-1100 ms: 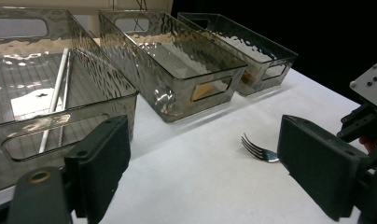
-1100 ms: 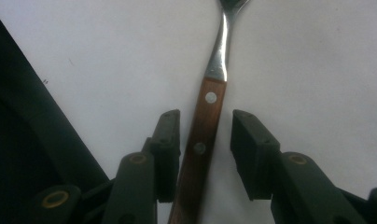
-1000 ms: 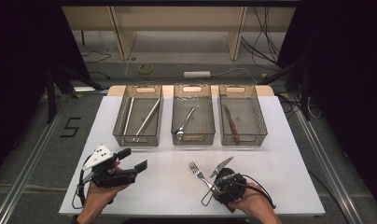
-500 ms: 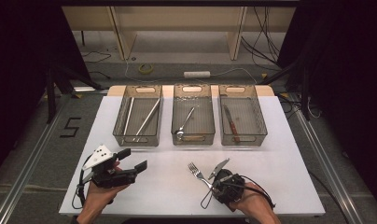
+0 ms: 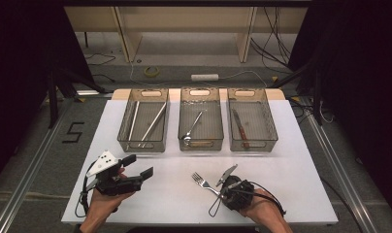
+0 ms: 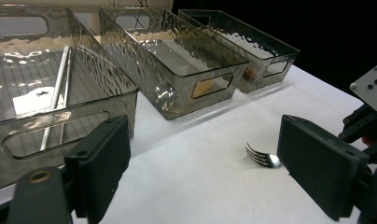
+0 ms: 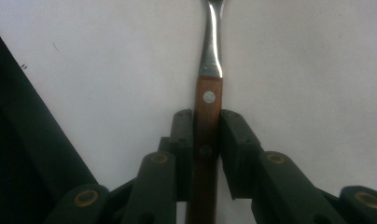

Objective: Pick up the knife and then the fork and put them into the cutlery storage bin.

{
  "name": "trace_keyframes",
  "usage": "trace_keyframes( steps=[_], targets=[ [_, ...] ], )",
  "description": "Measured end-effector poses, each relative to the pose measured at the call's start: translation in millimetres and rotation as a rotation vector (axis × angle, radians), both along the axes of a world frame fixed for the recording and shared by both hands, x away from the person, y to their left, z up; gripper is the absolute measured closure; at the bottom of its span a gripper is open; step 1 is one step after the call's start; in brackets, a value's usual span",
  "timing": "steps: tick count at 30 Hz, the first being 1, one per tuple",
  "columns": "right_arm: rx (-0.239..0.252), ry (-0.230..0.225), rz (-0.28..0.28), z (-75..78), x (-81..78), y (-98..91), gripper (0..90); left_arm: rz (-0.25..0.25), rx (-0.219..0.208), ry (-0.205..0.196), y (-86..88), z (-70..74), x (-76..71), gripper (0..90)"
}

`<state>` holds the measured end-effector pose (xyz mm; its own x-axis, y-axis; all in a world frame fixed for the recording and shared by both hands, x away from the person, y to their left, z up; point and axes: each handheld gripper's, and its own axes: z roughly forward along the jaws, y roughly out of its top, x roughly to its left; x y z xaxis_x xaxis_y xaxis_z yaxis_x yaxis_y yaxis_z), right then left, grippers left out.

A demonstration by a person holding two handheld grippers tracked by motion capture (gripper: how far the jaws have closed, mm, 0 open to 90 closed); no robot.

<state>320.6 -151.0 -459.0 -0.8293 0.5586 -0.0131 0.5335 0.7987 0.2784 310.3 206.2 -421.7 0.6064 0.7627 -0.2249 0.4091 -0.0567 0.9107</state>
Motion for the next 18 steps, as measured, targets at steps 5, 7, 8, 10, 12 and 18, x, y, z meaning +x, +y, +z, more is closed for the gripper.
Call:
trace_keyframes(
  steps=[5,7,8,10,12,18],
  targets=[
    [-0.008,-0.005,0.011,0.1,-0.1,1.0,77.1,0.002,-0.003,0.000,0.5,-0.1,0.3,17.2],
    [-0.007,-0.005,0.012,0.3,-0.3,1.0,77.2,0.002,-0.003,0.000,0.6,0.0,0.4,17.2],
    [-0.005,-0.005,0.014,0.3,-0.2,0.7,77.3,0.002,-0.003,0.001,0.7,-0.1,0.5,17.2],
    [0.000,0.000,0.013,0.8,0.1,0.4,77.3,0.001,-0.004,0.001,0.7,-0.1,0.5,17.2],
    [0.006,-0.004,0.016,0.8,-0.1,0.0,77.4,0.001,-0.004,0.000,0.7,0.0,0.5,17.2],
    [0.012,-0.012,0.036,4.3,0.5,-1.9,77.5,0.005,-0.011,-0.001,1.1,0.1,-0.1,17.2]
  ],
)
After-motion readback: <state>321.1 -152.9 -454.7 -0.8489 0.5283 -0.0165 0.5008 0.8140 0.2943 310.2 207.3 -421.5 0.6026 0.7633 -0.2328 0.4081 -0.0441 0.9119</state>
